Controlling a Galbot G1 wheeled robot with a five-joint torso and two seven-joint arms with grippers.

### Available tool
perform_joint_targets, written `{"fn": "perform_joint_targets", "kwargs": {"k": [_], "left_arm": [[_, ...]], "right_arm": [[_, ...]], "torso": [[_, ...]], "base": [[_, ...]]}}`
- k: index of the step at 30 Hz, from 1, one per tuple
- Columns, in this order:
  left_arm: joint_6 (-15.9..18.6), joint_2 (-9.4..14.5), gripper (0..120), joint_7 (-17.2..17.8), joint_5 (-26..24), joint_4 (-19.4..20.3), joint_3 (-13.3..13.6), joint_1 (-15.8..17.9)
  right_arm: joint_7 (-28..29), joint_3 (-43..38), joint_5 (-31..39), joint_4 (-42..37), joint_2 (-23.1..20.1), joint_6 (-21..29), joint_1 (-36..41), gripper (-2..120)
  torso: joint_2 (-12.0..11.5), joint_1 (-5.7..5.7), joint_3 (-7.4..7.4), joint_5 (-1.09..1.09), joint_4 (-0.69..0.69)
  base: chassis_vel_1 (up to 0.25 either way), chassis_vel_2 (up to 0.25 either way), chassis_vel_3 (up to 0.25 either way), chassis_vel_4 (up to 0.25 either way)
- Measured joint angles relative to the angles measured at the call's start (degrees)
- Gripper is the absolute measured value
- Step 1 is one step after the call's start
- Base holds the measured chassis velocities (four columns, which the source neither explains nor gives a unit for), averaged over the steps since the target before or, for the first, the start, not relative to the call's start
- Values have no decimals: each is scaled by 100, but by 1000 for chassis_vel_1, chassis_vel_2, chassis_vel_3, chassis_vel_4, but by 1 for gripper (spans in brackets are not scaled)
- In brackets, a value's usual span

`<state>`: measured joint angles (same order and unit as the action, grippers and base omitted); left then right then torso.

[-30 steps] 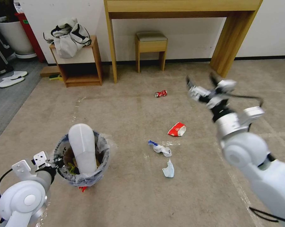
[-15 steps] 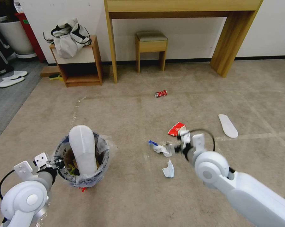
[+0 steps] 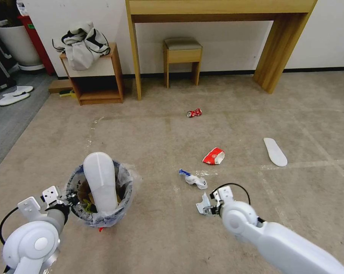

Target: Pick up the trash bin and place the garbage on the floor into it.

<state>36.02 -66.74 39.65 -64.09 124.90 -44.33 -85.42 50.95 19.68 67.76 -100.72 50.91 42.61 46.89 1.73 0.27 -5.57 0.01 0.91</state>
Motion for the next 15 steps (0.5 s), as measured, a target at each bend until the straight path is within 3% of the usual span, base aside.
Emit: {"fn": "perform_joint_targets", "kwargs": {"k": [8,15], "left_arm": [[-17,-15,0,-12,30,4,-33,-53],[-23,-7,0,-11,30,31,-42,-63]], "right_arm": [[-498,35,-564,913,372,-131,-63,93],[-751,14,-779,1258,640,-399,-43,93]], "torso": [[0,0,0,-1,0],[0,0,0,-1,0]], "base": [[0,0,0,0],[0,0,0,0]]}}
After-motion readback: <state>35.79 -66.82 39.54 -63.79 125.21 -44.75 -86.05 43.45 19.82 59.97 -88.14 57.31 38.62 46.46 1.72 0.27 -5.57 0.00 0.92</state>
